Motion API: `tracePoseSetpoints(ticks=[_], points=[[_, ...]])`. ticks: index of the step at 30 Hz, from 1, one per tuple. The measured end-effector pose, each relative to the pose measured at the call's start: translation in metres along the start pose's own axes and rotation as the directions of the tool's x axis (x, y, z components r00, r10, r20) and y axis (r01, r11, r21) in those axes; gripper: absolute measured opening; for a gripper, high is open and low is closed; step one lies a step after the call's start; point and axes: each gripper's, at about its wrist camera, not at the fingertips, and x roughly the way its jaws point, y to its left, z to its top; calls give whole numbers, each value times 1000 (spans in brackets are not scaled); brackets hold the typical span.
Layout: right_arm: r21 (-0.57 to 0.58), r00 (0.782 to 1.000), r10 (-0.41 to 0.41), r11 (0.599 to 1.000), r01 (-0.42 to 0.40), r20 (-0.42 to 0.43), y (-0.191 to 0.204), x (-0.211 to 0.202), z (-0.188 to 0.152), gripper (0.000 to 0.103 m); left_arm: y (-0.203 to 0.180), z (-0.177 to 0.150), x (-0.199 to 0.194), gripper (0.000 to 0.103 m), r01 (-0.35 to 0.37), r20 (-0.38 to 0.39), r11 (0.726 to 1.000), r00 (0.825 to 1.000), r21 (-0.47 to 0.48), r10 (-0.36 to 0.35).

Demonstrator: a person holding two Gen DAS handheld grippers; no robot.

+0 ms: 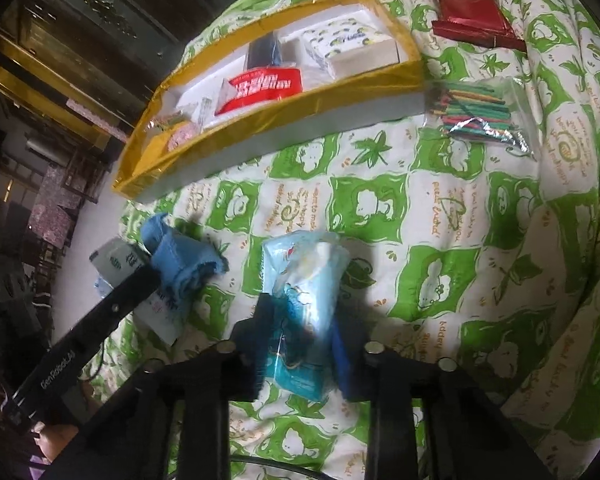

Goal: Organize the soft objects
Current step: 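Close left gripper on the white printed sachet while right gripper grasps the light-blue cartoon pack, then lift the white sachet with the left gripper while right gripper lifts the cartoon pack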

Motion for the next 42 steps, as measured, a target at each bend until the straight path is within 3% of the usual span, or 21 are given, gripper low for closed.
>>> tracePoseSetpoints(ticks=[5,16,42], points=[[-16,999,12,1000,-11,32,0,-10,1,15,6,0,-20,24,47,46,998,998,-39,-46],[-64,996,9,998,-3,92,7,-27,1,15,6,1,-26,24,62,73,997,996,-42,-59],[-52,996,16,999,-12,89,5,-27,0,15,5,-1,-23,24,54,63,998,997,-23,-53]])
